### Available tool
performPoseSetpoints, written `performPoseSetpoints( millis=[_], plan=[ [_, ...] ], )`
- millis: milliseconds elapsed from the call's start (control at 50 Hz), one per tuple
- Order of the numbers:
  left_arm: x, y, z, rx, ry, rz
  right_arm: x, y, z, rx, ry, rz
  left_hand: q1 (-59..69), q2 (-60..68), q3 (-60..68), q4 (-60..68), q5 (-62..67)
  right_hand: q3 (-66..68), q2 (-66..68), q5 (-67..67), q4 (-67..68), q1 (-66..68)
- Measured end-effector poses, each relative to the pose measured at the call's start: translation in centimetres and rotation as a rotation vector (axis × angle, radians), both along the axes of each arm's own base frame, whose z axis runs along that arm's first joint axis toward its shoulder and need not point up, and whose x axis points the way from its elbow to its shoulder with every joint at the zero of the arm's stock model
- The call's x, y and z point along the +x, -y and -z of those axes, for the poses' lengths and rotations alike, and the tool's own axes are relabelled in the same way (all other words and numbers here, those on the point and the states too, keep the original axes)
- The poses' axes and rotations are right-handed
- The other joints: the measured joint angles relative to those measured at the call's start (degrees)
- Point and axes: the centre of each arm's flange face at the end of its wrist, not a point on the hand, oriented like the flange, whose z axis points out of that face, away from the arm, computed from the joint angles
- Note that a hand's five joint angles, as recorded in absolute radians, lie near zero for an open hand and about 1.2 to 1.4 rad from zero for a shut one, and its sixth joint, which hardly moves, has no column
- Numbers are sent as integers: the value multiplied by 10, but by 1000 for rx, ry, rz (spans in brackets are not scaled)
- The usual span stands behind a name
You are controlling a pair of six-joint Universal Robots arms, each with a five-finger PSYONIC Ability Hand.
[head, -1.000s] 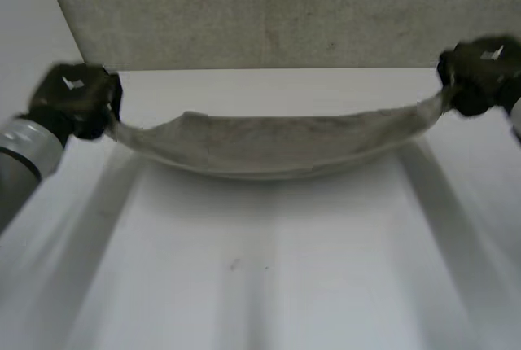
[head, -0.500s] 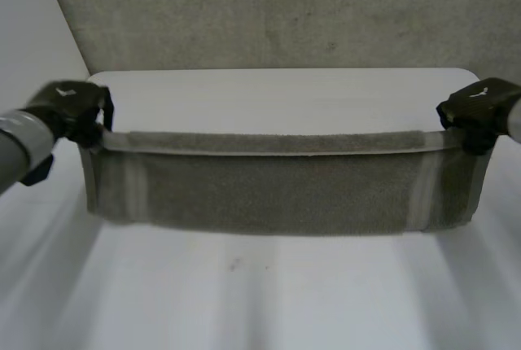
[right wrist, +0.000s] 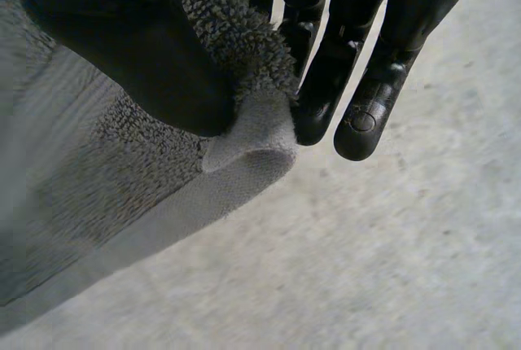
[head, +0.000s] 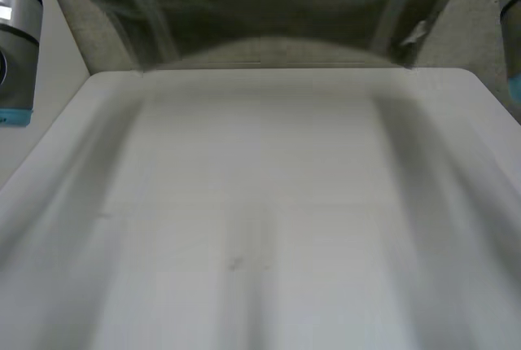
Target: Fold the towel.
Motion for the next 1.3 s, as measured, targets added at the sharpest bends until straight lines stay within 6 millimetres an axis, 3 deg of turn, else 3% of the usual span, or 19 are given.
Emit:
performPoseSetpoints(
  millis=[100, 260, 400, 480, 500, 640, 720, 820, 900, 1000, 1080, 1180, 1300],
  plan=[
    [5, 3, 42, 159, 2, 5, 2, -6, 38, 159, -57, -43, 0, 0, 0, 0, 0, 0, 0, 0, 0, 0],
    [18, -4, 132, 442, 47, -4, 3, -18, 128, 472, -151, -123, 0, 0, 0, 0, 0, 0, 0, 0, 0, 0],
    [22, -35, 203, 687, 143, 35, -4, -39, 204, 733, -226, -143, -1, 0, 0, 0, 0, 0, 0, 0, 0, 0],
    [28, -61, 221, 810, 249, 19, -15, -60, 221, 869, -315, -131, 0, 0, 0, 0, 0, 0, 0, 0, 0, 0],
    [28, -61, 221, 810, 249, 19, -15, -60, 221, 869, -315, -131, 0, 0, 0, 0, 0, 0, 0, 0, 0, 0],
    [49, -118, 209, 1056, 459, -17, -47, -105, 207, 1119, -493, -109, 0, 0, 0, 0, 0, 0, 0, 0, 0, 0],
    [61, -161, 182, 1209, 509, -6, -68, -140, 172, 1223, -572, -128, 0, 0, 0, 0, 0, 0, 0, 0, 0, 0],
    [67, -178, 159, 1227, 485, 4, -77, -151, 144, 1178, -577, -147, 0, 0, 0, 0, 0, 0, 0, 0, 0, 0],
    [72, -171, 145, 1153, 451, 13, -80, -142, 134, 1122, -540, -173, 0, 0, 0, 0, 0, 0, 0, 0, 0, 0],
    [67, -153, 145, 1073, 446, 49, -81, -113, 149, 1135, -459, -178, 0, 0, 0, 0, 0, 0, 0, 0, 0, 0],
    [54, -131, 154, 1025, 448, 92, -77, -89, 169, 1159, -408, -155, 0, 0, 0, 0, 0, 0, 0, 0, 0, 0],
    [33, -90, 178, 999, 415, 92, -65, -60, 202, 1155, -393, -83, 0, 0, 0, 0, 0, 0, 0, 0, 0, 0],
    [19, -57, 200, 998, 407, 41, -58, -43, 221, 1110, -378, -31, 0, 0, 0, 0, 0, 0, 0, 0, 0, 0]
  ],
)
